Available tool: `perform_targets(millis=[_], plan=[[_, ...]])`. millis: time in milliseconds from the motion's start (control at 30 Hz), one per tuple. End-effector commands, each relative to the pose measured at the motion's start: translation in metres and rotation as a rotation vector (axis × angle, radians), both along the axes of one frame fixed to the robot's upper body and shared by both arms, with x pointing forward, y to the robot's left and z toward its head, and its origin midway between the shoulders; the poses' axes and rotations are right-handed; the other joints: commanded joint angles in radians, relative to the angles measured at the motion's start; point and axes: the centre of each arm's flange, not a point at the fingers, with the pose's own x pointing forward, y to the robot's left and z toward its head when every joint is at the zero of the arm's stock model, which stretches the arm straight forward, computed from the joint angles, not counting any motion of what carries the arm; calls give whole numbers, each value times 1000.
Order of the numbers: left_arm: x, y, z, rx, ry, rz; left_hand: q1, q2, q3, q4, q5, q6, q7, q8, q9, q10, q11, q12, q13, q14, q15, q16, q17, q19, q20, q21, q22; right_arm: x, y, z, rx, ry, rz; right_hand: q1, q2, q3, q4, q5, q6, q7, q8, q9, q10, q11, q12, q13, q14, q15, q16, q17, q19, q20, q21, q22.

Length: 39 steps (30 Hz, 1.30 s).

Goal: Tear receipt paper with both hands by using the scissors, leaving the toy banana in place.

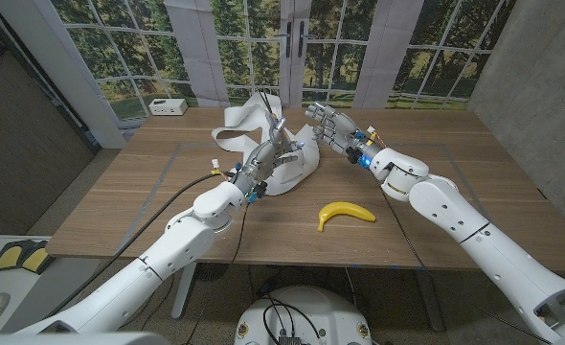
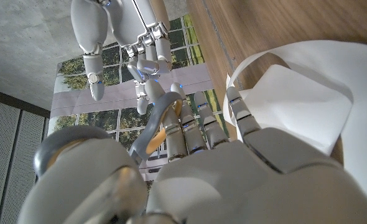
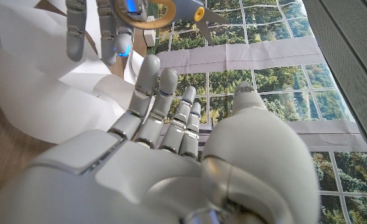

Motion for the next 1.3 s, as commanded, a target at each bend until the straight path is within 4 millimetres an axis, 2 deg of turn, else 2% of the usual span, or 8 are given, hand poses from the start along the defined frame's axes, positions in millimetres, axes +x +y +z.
perform_targets(millis=[33,267,567,833,1033,1300], plan=[[-11,4,8,-1,-4,-12,-11,2,-8,14,10,39,29,104,130,38,0,16,8,24,-2,12,2,11,0,-2,2,-1,-4,5,-4,-7,-9,5,1,0,-4,2,0,-6,5,0,9,3,-7,1,10,-163,-5,3,-2,-110,6,1],[-18,9,8,12,-2,-15,-11,2,-7,12,14,51,34,116,139,66,-5,24,19,36,-3,18,2,23,0,-2,2,-3,-8,7,-6,-14,-20,4,3,-1,-5,2,-1,-6,5,-1,9,5,-9,-1,9,-163,-12,0,-3,-109,5,0],[-27,13,9,25,-7,-16,-8,2,-6,8,18,65,35,126,141,83,5,21,19,19,-11,5,-10,25,0,-8,-1,-4,-8,9,-8,-8,-24,3,3,-3,-7,1,-2,-6,4,-2,8,4,-11,-3,12,-163,-14,3,-3,-108,5,-2],[-31,5,7,40,6,-42,-6,3,-6,6,20,71,38,134,147,87,3,17,23,17,-6,-1,-19,21,1,-16,-2,-2,-11,7,2,-4,-17,5,4,-3,-9,1,-4,-5,4,-3,7,4,-13,-5,12,-163,-16,3,-3,-108,5,-2],[-36,9,8,81,-10,-18,-34,-8,-16,12,27,41,44,141,172,68,25,2,30,3,13,-12,-30,13,2,-28,-4,-2,-14,6,7,-3,-23,0,5,-5,-8,0,-4,-4,4,-3,7,6,-14,-6,11,-162,-21,1,-2,-107,4,-5],[-38,14,10,124,5,-19,-78,-11,-21,22,39,18,49,139,183,50,38,-11,36,-22,30,-26,-38,9,4,-38,-4,-2,-17,6,7,-4,-28,1,6,-7,-11,0,-5,-4,4,-5,4,3,-18,-9,11,-163,-27,-1,-4,-106,1,-9]])
